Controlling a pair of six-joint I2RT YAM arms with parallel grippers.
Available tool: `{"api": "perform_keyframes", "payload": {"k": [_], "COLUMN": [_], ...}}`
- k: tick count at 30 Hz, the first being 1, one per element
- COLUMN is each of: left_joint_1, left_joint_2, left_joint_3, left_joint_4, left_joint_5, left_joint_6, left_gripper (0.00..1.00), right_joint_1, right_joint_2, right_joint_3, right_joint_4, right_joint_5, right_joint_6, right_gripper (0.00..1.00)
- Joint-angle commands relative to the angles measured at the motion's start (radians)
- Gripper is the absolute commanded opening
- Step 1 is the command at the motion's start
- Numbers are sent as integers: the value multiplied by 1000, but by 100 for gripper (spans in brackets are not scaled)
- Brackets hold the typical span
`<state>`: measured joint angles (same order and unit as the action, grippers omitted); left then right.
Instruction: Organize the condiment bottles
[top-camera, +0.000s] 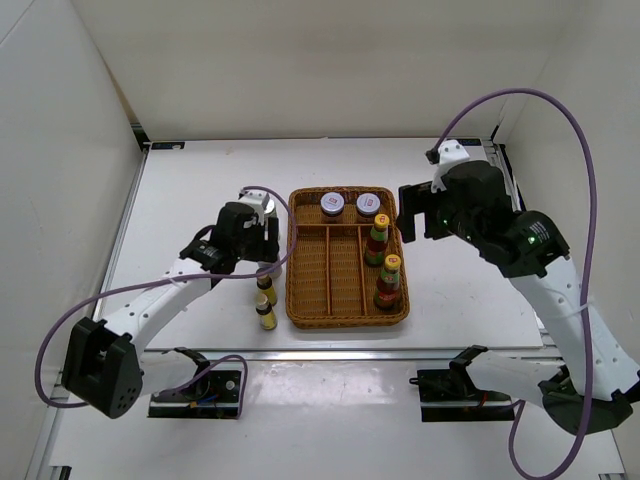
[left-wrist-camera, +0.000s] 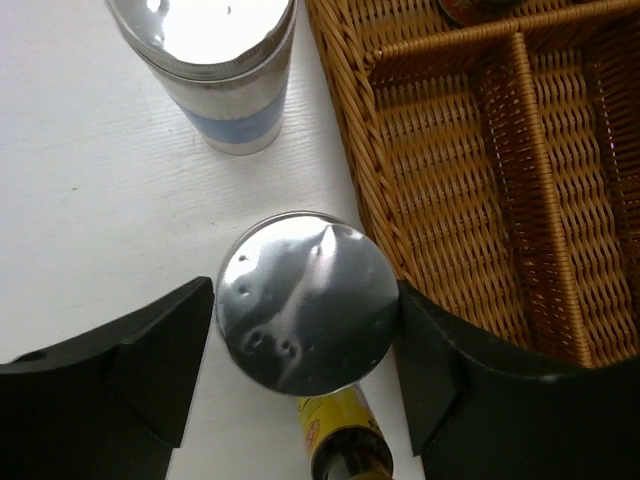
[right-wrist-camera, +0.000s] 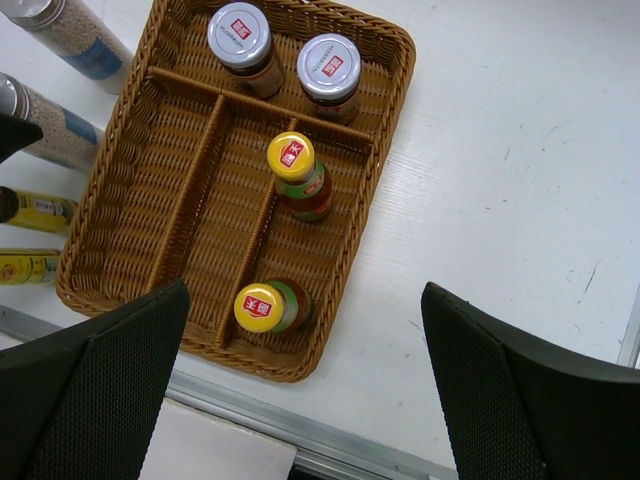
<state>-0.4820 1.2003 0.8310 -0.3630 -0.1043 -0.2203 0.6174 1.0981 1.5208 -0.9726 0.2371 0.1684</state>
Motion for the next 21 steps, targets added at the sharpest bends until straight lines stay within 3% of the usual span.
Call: {"api": "perform_keyframes", "payload": {"k": [1, 2, 7, 12, 15, 17, 21], "left_joint_1": [-4, -4, -4, -4, -4, -13, -49], "left_joint_2": [22, 22, -14, -158, -231, -231, -153], "left_joint_3": [22, 22, 42, 62, 153, 198, 295], "left_joint_4": [-7, -7, -21, -21, -21, -11, 10], "left_joint_5": [-32, -43, -107, -192, -192, -148, 84], "left_joint_6": [15, 24, 24, 24, 24, 24, 33], "left_gripper": [76, 64, 31, 19, 14, 13, 12], "right_joint_1": [1, 1, 1, 1, 1, 1, 1], "right_joint_2": [-46, -46, -64, -86, -115, -115, -133], "right_joint_3": [-13, -13, -36, -45, -54, -54, -63], "right_joint_4": [0, 0, -11, -20, -20, -29, -38], "right_joint_5": [19, 19, 30, 42, 68, 84, 108], "right_joint_6": [-21, -21, -21, -21, -21, -21, -21], "right_gripper": [100, 100, 100, 100, 100, 100, 100]}}
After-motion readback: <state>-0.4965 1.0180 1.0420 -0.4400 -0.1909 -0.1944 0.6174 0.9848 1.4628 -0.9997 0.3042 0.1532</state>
